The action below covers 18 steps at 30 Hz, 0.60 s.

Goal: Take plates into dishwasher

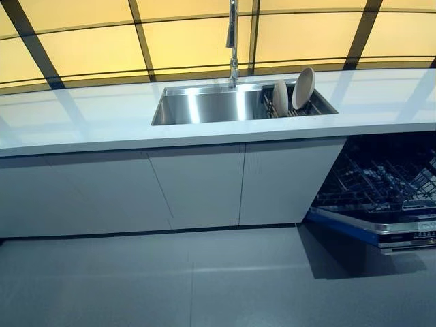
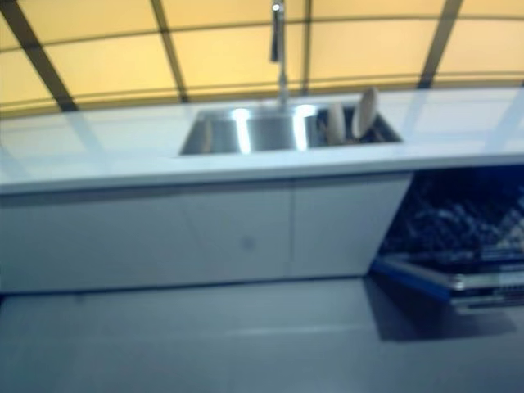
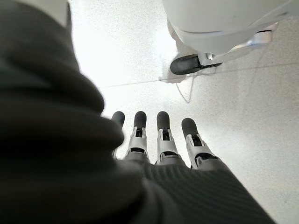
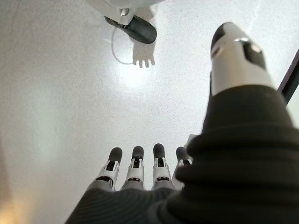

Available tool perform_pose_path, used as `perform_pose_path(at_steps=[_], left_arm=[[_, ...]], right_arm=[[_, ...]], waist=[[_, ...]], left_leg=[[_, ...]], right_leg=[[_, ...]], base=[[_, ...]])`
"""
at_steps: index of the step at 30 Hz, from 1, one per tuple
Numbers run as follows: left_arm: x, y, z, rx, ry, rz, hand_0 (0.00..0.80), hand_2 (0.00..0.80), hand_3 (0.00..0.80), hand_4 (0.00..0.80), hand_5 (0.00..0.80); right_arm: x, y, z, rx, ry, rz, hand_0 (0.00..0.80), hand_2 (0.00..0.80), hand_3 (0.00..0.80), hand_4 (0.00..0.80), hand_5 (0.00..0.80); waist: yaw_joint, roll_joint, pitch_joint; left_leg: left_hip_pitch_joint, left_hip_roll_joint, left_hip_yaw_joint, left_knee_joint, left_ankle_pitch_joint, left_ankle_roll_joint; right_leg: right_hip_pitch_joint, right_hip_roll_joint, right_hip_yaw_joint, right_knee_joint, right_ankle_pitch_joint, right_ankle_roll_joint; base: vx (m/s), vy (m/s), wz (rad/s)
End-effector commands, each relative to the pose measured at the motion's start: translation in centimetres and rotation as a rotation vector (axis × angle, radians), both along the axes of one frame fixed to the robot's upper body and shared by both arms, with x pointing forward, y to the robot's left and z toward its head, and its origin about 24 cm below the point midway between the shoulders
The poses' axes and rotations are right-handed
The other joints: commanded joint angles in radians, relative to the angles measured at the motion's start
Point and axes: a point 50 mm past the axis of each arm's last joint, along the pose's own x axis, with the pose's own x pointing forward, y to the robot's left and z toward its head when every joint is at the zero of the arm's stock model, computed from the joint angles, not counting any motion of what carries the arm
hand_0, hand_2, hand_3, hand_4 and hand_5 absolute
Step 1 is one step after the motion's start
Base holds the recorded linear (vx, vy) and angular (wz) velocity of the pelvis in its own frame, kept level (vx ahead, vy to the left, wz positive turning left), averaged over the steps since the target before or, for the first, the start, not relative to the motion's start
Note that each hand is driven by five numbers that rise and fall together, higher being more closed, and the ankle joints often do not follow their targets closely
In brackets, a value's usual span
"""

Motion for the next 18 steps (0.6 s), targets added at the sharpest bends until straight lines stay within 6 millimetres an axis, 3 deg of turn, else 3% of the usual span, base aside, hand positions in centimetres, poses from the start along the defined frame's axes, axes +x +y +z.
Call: perform_pose_path(at_steps=[1, 7, 13, 18], left_arm=[[1.4, 0.0, 0.1, 0.026, -0.011, -0.031, 0.000, 0.000, 0.000, 0.000, 0.000], [1.6, 0.0, 0.2, 0.041, -0.025, -0.028, 0.000, 0.000, 0.000, 0.000, 0.000], [1.8, 0.3, 0.3, 0.059, -0.023, -0.028, 0.000, 0.000, 0.000, 0.000, 0.000], [1.3, 1.8, 0.5, 0.125, 0.006, 0.046, 0.000, 0.000, 0.000, 0.000, 0.000]], right_arm=[[1.6, -0.4, 0.4, -0.023, -0.022, 0.032, 0.000, 0.000, 0.000, 0.000, 0.000], [1.5, -0.3, 0.3, -0.024, -0.023, 0.035, 0.000, 0.000, 0.000, 0.000, 0.000], [2.8, -0.6, 0.8, -0.041, -0.098, 0.003, 0.000, 0.000, 0.000, 0.000, 0.000], [3.5, -0.8, 1.1, -0.027, -0.120, 0.003, 0.000, 0.000, 0.000, 0.000, 0.000]], waist=[[0.025, -0.036, 0.028], [0.031, -0.037, 0.032], [0.038, -0.032, 0.037], [0.034, -0.031, 0.051]], left_leg=[[0.013, -0.094, 0.033, -0.002, -0.081, 0.101], [-0.006, -0.094, 0.029, -0.002, -0.071, 0.094], [-0.021, -0.099, 0.018, -0.002, -0.066, 0.097], [-0.021, -0.102, -0.012, 0.027, -0.075, 0.109]], right_leg=[[0.013, 0.016, 0.010, 0.044, -0.075, 0.038], [0.004, 0.018, 0.002, 0.033, -0.069, 0.036], [-0.016, 0.017, -0.003, 0.053, -0.082, 0.029], [-0.045, 0.026, 0.012, 0.154, -0.142, -0.001]], base=[[0.059, -0.061, 0.01], [0.024, -0.037, 0.01], [-0.015, -0.037, 0.03], [-0.031, -0.064, 0.08]])
